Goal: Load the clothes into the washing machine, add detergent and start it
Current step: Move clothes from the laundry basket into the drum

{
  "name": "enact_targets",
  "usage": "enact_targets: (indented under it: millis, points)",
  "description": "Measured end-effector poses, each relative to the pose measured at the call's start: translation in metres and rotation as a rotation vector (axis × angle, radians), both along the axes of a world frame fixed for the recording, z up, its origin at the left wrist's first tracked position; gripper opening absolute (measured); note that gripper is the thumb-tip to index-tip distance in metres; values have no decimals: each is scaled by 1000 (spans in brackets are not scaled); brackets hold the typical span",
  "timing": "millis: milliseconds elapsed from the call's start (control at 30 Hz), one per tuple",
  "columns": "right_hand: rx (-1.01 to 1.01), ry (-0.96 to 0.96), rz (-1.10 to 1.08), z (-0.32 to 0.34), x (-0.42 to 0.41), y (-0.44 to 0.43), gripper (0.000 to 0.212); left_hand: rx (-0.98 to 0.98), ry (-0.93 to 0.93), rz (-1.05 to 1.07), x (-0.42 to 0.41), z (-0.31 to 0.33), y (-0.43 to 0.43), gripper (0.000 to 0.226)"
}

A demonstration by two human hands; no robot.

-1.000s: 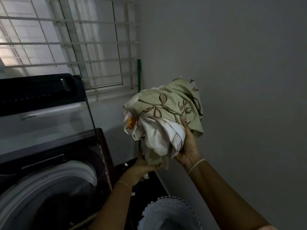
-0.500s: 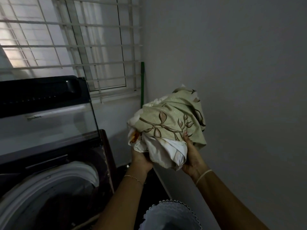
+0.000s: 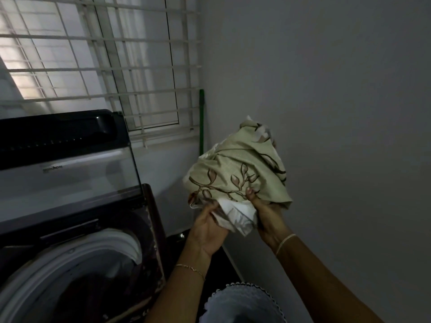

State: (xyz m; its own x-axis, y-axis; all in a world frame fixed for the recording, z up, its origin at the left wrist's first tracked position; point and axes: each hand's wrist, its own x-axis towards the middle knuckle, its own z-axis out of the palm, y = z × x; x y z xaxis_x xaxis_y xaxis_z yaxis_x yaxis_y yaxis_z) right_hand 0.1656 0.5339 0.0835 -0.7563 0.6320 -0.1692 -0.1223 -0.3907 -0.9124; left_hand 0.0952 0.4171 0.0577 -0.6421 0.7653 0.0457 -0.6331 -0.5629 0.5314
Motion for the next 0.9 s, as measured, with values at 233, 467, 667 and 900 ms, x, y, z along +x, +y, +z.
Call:
enact_targets:
  millis: [233,467,667,900]
  points:
    - [205,-37,66,-8,6,-5,88,-132,-206,107,12,28,9,45]
    - [364,55,88,15,13,-5,40,-127,-204,111,0,39,11,40]
    - [505,10,-254,35,2,-6,41,-151,-208,86,-19,25,21,70]
    - [1299,-665,122,69,24,15,53,-159,-204,246,-37,13,11,74]
